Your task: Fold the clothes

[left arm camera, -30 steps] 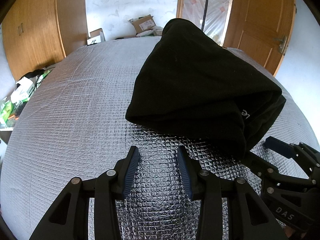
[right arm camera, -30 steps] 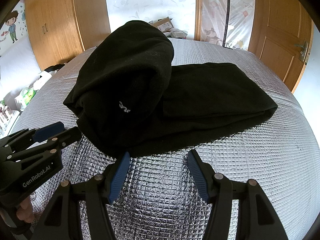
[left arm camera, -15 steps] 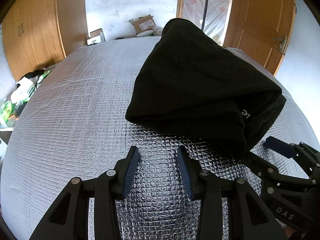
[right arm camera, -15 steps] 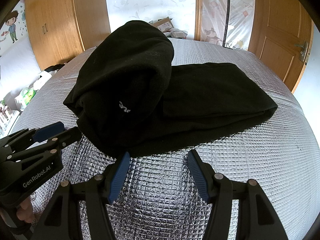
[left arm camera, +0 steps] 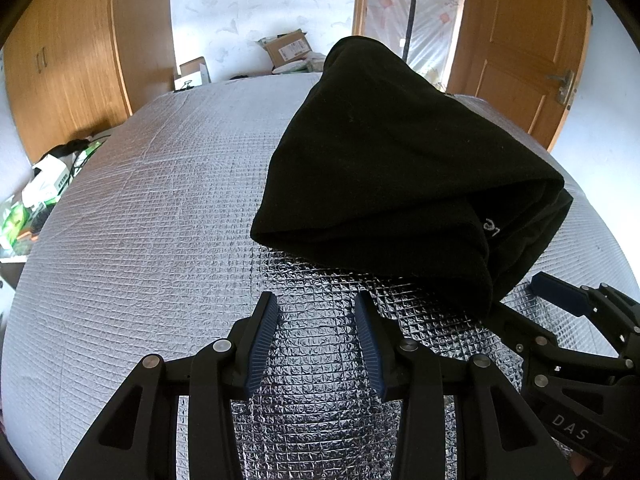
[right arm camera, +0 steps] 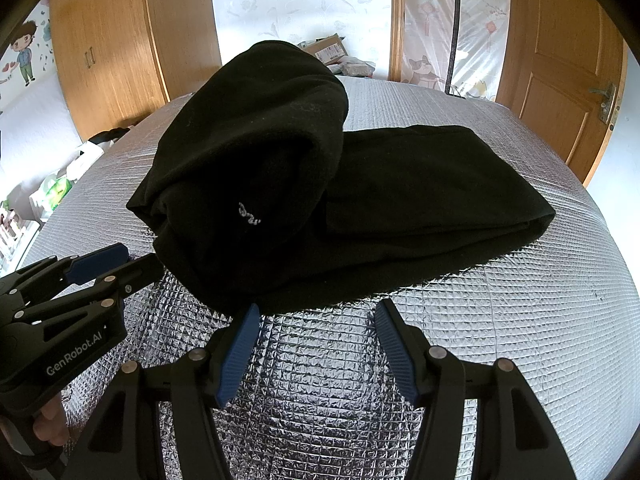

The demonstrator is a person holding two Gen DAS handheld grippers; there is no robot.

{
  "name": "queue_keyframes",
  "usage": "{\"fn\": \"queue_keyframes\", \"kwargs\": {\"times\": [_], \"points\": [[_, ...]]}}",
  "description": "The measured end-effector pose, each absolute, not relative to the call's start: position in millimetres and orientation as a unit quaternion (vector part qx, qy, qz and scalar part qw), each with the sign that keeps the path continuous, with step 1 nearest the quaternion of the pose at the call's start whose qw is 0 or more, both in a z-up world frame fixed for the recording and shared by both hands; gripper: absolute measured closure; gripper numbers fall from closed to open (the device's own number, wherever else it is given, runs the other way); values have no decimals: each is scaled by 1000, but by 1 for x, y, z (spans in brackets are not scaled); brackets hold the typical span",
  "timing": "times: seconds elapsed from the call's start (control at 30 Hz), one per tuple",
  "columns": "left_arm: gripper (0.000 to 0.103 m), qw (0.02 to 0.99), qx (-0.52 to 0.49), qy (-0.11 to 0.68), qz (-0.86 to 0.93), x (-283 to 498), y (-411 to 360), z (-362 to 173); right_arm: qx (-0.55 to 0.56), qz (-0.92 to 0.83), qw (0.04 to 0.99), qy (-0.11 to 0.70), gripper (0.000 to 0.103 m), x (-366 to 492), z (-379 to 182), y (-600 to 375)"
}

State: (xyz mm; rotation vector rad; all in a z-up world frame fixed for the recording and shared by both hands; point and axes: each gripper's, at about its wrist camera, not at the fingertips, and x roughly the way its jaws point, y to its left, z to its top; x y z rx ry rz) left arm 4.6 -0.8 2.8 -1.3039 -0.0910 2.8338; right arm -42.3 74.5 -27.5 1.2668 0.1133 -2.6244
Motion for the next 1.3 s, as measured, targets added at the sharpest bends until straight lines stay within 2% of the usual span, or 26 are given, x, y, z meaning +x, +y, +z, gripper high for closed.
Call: {"fn": "queue_keyframes", "kwargs": {"times": [0.83,1.03,1.1,1.17,1.3], "points": [[61,16,-419,-40,907,2,-14,2,434,-893,116,26,42,-45,-26,81],[61,50,-421,-24,905,-1,-20,14,437,-887,147,-6,56,-51,-21,92],[61,74,-400,-13,913,2,-18,29,429,-889,159,6,75,-50,-14,94],[61,99,-370,-1,924,6,-16,46,420,-891,171,14,82,-51,-7,96],[61,149,-321,53,934,11,-2,72,409,-892,192,7,82,-62,2,100]]}}
